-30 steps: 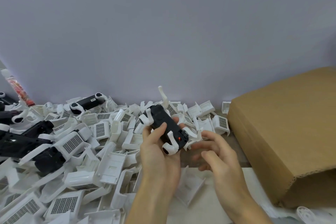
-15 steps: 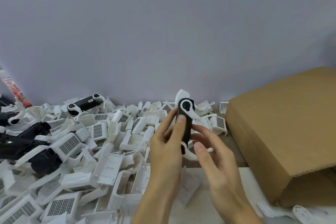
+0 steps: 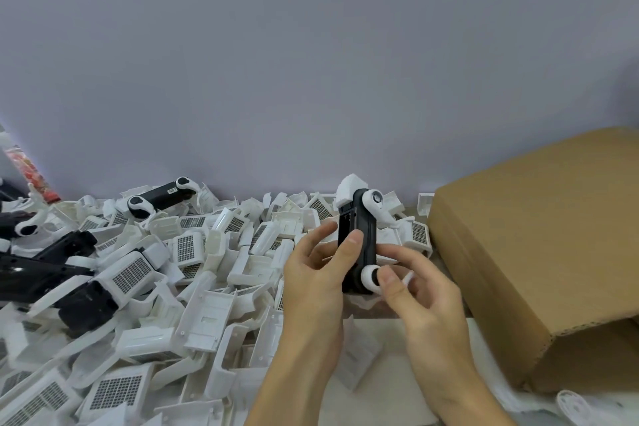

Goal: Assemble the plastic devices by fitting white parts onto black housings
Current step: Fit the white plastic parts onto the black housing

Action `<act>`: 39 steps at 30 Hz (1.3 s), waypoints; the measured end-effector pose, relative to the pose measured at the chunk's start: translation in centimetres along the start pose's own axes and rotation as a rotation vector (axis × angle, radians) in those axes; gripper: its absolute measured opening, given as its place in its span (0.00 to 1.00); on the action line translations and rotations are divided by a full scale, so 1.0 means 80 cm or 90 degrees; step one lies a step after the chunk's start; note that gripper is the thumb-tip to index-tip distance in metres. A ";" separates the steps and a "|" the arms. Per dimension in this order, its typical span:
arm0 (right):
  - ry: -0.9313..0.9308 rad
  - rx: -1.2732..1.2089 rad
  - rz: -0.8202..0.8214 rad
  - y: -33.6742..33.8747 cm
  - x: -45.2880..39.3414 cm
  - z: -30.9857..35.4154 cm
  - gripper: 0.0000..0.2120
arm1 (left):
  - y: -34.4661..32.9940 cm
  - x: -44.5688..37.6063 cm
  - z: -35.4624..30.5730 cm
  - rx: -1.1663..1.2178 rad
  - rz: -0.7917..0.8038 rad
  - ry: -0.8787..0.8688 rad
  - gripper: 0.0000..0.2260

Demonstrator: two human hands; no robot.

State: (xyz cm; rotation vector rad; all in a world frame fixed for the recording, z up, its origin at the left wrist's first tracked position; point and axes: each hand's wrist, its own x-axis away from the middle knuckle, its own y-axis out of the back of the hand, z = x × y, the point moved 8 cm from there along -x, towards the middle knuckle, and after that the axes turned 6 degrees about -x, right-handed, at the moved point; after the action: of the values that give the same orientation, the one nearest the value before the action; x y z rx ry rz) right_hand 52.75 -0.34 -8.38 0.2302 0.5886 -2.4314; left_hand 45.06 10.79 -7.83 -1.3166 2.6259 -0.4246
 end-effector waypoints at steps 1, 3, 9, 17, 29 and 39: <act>-0.015 -0.017 -0.006 0.003 -0.002 -0.002 0.14 | 0.000 0.000 0.000 -0.010 0.001 0.004 0.23; -0.046 -0.076 -0.003 0.005 -0.004 -0.007 0.15 | -0.005 -0.001 0.002 -0.038 0.028 0.008 0.21; -0.117 -0.183 0.075 -0.010 -0.002 -0.011 0.18 | -0.023 0.008 0.007 0.001 0.142 0.060 0.20; -0.052 0.045 0.028 -0.002 -0.001 -0.004 0.08 | 0.010 0.000 -0.010 0.071 -0.025 -0.026 0.21; 0.048 0.441 0.251 -0.011 -0.004 0.008 0.14 | 0.018 -0.001 -0.019 0.101 -0.068 -0.057 0.06; 0.038 0.594 0.342 -0.021 0.004 -0.021 0.14 | 0.017 0.000 -0.017 0.117 -0.084 -0.047 0.14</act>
State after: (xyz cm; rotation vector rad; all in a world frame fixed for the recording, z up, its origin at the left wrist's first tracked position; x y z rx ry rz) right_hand 51.55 1.44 -9.36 0.7283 -0.5700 -1.9901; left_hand 43.69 11.82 -6.99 -1.4207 2.3846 -0.6080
